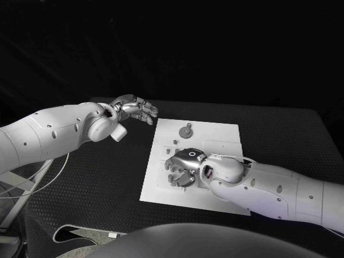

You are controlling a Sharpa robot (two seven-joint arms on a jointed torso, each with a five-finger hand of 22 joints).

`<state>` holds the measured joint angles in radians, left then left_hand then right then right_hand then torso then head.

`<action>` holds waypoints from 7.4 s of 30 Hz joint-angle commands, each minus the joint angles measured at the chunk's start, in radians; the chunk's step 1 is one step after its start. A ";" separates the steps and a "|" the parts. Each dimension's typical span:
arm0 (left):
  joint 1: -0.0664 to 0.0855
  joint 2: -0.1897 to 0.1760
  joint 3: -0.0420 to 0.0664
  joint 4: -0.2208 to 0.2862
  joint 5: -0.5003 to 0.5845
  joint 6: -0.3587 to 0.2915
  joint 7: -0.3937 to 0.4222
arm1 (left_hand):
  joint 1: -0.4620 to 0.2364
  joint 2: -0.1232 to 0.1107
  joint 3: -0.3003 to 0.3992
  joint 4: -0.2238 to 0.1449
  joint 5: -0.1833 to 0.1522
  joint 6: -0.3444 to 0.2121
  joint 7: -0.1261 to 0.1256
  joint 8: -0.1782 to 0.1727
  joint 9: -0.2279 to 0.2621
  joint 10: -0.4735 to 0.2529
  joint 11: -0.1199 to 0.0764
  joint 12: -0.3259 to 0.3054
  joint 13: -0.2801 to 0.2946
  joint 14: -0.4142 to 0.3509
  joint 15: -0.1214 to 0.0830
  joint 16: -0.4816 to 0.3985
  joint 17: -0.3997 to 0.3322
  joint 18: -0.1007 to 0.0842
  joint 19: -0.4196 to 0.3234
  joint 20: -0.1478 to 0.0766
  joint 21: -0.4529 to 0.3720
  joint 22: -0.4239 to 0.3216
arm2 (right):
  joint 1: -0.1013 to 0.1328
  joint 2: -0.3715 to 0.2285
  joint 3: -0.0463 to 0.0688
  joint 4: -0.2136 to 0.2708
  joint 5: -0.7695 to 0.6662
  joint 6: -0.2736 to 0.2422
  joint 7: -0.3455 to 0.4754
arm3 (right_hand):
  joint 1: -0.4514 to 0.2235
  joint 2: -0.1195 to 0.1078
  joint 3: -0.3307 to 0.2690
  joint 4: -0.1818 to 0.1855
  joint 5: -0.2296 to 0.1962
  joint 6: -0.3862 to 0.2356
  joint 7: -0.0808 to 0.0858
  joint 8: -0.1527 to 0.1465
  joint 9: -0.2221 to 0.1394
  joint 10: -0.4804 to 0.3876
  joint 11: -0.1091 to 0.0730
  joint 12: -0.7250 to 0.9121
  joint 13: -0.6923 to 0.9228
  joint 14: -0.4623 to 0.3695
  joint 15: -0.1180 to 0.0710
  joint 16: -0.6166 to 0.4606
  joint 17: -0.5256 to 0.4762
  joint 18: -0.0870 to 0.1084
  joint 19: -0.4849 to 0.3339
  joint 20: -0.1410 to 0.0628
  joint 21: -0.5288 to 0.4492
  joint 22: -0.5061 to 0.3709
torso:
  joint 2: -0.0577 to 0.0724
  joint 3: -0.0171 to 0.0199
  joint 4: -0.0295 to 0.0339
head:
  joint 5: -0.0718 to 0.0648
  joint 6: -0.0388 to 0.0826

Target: Assemble the parts on the task board

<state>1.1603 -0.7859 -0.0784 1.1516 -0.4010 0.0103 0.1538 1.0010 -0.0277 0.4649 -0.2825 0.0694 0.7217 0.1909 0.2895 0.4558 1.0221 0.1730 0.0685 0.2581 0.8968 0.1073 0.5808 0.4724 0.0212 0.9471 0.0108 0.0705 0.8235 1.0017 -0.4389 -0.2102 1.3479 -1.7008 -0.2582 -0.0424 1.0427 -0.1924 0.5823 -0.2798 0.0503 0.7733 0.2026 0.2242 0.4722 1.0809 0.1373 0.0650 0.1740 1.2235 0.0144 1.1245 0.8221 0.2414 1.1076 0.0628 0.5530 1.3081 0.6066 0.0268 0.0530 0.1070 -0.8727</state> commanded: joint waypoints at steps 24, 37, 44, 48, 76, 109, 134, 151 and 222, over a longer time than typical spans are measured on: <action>-0.003 0.003 0.000 -0.014 0.000 0.008 0.015 | -0.008 0.001 -0.004 0.001 -0.006 -0.005 0.039 0.007 -0.001 -0.008 0.001 0.003 -0.002 0.006 0.001 -0.006 0.003 0.016 0.003 -0.001 0.002 -0.002 | 0.204 -0.300 0.093 0.128 0.487 0.133 -0.133 | -0.074 0.065 -0.080 0.039 0.004 0.121 -0.080 0.103 0.079 0.306 -0.125 0.334 0.330 0.047 -0.110 0.023 -0.004 0.020 0.037 -0.023 0.019 0.017 | -0.007 0.0142 -0.0171 | -0.053 0.000; -0.009 0.000 -0.001 -0.016 0.002 0.008 0.013 | -0.009 0.000 -0.004 0.001 -0.006 -0.005 0.039 0.007 -0.001 -0.008 0.001 0.003 -0.002 0.006 0.001 -0.006 0.004 0.016 0.003 -0.001 0.002 -0.002 | 0.211 -0.374 0.064 0.175 0.546 0.380 -0.277 | -0.295 0.094 -0.072 0.191 -0.001 0.188 -0.123 0.161 0.234 0.097 -0.170 0.948 0.975 0.064 -0.153 0.246 0.141 0.020 0.088 -0.070 0.085 0.026 | -0.005 0.0128 -0.0175 | -0.080 0.000; -0.009 0.003 -0.001 -0.018 0.002 0.010 0.012 | -0.009 0.001 -0.004 0.001 -0.006 -0.005 0.038 0.007 -0.001 -0.008 0.001 0.003 -0.002 0.007 0.001 -0.007 0.005 0.016 0.003 -0.001 0.002 -0.002 | 0.211 -0.385 0.036 0.173 0.596 0.441 -0.336 | -0.385 0.028 -0.046 0.287 0.000 0.208 -0.132 0.155 0.252 0.108 -0.177 0.976 0.997 0.082 -0.160 0.281 0.187 0.020 0.093 -0.086 0.109 0.025 | -0.005 0.0105 -0.0173 | -0.091 0.000; -0.010 0.004 -0.001 -0.018 0.002 0.012 0.012 | -0.010 0.001 -0.004 0.002 -0.006 -0.005 0.038 0.007 -0.001 -0.008 0.001 0.003 -0.002 0.007 0.001 -0.007 0.005 0.016 0.003 -0.001 0.002 -0.002 | 0.211 -0.384 0.015 0.172 0.605 0.456 -0.368 | -0.397 -0.013 -0.011 0.331 -0.001 0.209 -0.133 0.146 0.262 0.110 -0.178 0.985 1.006 0.083 -0.161 0.289 0.193 0.020 0.092 -0.092 0.125 0.025 | -0.005 0.0109 -0.0161 | -0.093 0.000; -0.011 0.005 -0.001 -0.021 0.002 0.016 0.011 | -0.012 0.002 -0.005 0.003 -0.006 -0.005 0.038 0.008 -0.002 -0.008 0.001 0.003 -0.002 0.007 0.001 -0.008 0.007 0.016 0.003 -0.001 0.002 -0.003 | 0.132 -0.338 -0.022 0.090 0.663 0.449 -0.368 | -0.390 0.056 -0.029 0.311 0.008 0.207 -0.123 0.104 0.263 0.108 -0.170 0.989 1.015 0.076 -0.152 0.296 0.186 0.020 0.068 -0.088 0.158 0.024 | -0.005 0.0093 -0.0149 | -0.101 0.000; -0.011 0.002 -0.001 -0.017 0.002 0.018 0.008 | -0.013 0.002 -0.005 0.003 -0.006 -0.005 0.038 0.008 -0.002 -0.008 0.001 0.003 -0.002 0.007 0.001 -0.010 0.008 0.016 0.003 -0.001 0.002 -0.004 | 0.111 -0.300 -0.024 0.061 0.657 0.457 -0.398 | -0.385 0.224 -0.034 0.041 0.029 0.232 -0.120 0.059 0.279 0.111 -0.166 0.978 1.008 0.064 -0.148 0.296 0.157 0.020 0.053 -0.075 0.179 0.020 | -0.005 0.0081 -0.0149 | -0.099 0.000; -0.011 -0.001 -0.001 -0.017 0.002 0.019 0.008 | -0.015 0.002 -0.005 0.003 -0.006 -0.005 0.038 0.009 -0.002 -0.008 0.001 0.003 -0.002 0.007 0.001 -0.011 0.010 0.016 0.003 -0.001 0.002 -0.004 | 0.128 -0.323 -0.025 0.115 0.669 0.386 -0.391 | -0.341 0.223 -0.008 -0.009 0.029 0.251 -0.123 0.048 0.291 0.120 -0.169 0.976 1.004 0.070 -0.149 0.299 0.153 0.020 0.061 -0.075 0.180 0.020 | -0.006 0.0090 -0.0164 | -0.094 0.000; -0.011 0.000 -0.002 -0.021 0.002 0.027 0.003 | -0.035 0.009 -0.006 0.018 -0.005 -0.007 0.039 0.010 -0.003 -0.010 0.002 0.003 -0.003 0.007 0.002 -0.017 0.016 0.016 0.002 -0.001 0.002 -0.007 | 0.180 -0.336 -0.022 0.163 0.779 0.356 -0.399 | -0.338 0.231 -0.007 -0.010 0.029 0.261 -0.127 0.047 0.292 0.128 -0.172 0.976 1.002 0.076 -0.152 0.301 0.153 0.020 0.066 -0.077 0.181 0.019 | -0.005 0.0078 -0.0153 | -0.099 0.000; -0.011 0.003 -0.001 -0.022 0.002 0.035 0.003 | -0.040 0.010 -0.004 0.022 -0.005 -0.008 0.039 0.011 -0.004 -0.011 0.001 0.003 -0.004 0.007 0.002 -0.021 0.021 0.017 0.001 -0.001 0.002 -0.009 | 0.135 -0.223 -0.024 0.062 0.805 0.315 -0.434 | -0.379 0.214 -0.013 0.002 0.029 0.252 -0.120 0.023 0.287 0.118 -0.166 0.965 0.998 0.054 -0.147 0.288 0.121 0.020 0.060 -0.072 0.173 0.019 | -0.005 0.0085 -0.0156 | -0.088 0.000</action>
<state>1.1488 -0.7839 -0.0805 1.1276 -0.4005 0.0324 0.1484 0.9708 -0.0210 0.4606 -0.2671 0.0694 0.7217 0.1909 0.2972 0.4529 1.0184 0.1767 0.0685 0.2554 0.8968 0.1074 0.5646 0.4925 0.0229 0.9471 0.0109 0.0705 0.8165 1.1381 -0.6618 -0.2333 1.4105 -0.8828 0.0645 -0.4772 0.6753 0.0247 0.5718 -0.2827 0.0785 1.0234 0.0728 0.2532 0.7600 1.2065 -0.0268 1.0339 1.1728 1.2821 -0.1331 1.4164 0.9437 0.2553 1.1665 -0.0136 0.7300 1.3073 0.6015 0.0355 0.0376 0.0201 -0.8727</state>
